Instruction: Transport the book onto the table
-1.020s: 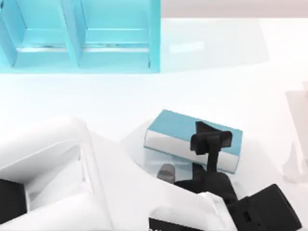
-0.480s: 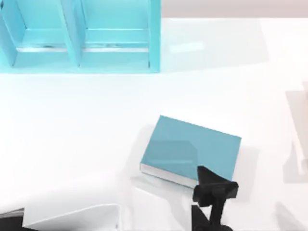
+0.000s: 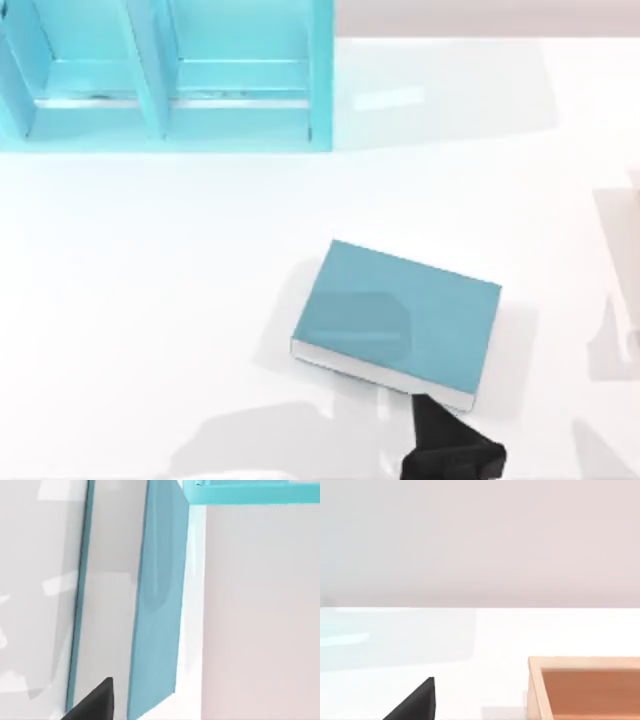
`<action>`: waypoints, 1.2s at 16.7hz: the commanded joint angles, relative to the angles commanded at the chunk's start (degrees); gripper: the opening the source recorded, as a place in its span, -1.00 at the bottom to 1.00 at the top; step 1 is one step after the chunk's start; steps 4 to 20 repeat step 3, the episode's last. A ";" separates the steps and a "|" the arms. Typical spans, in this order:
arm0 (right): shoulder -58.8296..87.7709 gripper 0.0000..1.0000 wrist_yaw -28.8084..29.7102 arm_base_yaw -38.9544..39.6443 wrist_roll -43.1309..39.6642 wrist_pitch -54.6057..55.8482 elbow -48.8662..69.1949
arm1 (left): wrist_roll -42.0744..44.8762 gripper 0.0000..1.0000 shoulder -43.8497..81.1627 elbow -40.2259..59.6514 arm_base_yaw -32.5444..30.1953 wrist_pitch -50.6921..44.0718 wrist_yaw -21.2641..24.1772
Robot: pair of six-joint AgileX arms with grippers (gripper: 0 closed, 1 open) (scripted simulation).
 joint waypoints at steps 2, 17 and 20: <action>0.00 1.00 0.00 0.00 0.00 0.00 0.00 | -1.36 1.00 0.13 0.45 -0.50 -1.36 -0.04; 0.00 1.00 0.00 0.00 0.00 0.00 0.00 | -1.36 1.00 0.13 0.45 -0.50 -1.36 -0.04; 0.00 1.00 0.00 0.00 0.00 0.00 0.00 | -1.36 1.00 0.13 0.45 -0.50 -1.36 -0.04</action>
